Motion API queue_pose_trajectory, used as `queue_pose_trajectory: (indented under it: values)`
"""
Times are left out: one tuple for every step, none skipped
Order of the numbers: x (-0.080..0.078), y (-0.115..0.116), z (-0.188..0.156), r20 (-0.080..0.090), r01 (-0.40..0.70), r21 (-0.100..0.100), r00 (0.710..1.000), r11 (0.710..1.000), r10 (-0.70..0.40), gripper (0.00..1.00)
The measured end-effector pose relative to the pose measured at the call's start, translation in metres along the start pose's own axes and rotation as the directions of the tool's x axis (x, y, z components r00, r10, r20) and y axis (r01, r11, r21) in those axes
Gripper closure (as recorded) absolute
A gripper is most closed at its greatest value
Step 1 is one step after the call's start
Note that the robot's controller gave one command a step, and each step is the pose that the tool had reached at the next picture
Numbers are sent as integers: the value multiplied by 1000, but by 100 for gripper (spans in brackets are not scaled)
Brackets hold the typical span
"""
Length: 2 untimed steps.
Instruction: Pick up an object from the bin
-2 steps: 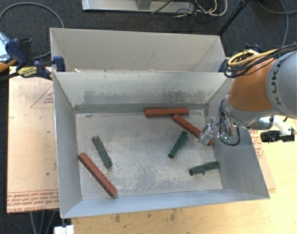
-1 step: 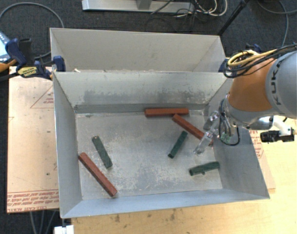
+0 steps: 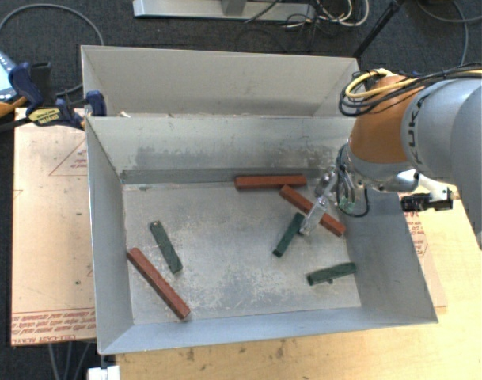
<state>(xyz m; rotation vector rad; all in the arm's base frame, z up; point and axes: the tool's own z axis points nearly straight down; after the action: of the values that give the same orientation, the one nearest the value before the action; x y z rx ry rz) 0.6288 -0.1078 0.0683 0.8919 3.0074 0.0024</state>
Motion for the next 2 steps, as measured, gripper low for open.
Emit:
queue_pose_trajectory:
  values:
    - [1, -1, -2, -2, -1, 1, 1000, 1000, 1, 100]
    - [16, -18, -50, 0, 139, 1, 990, 990, -139, 100]
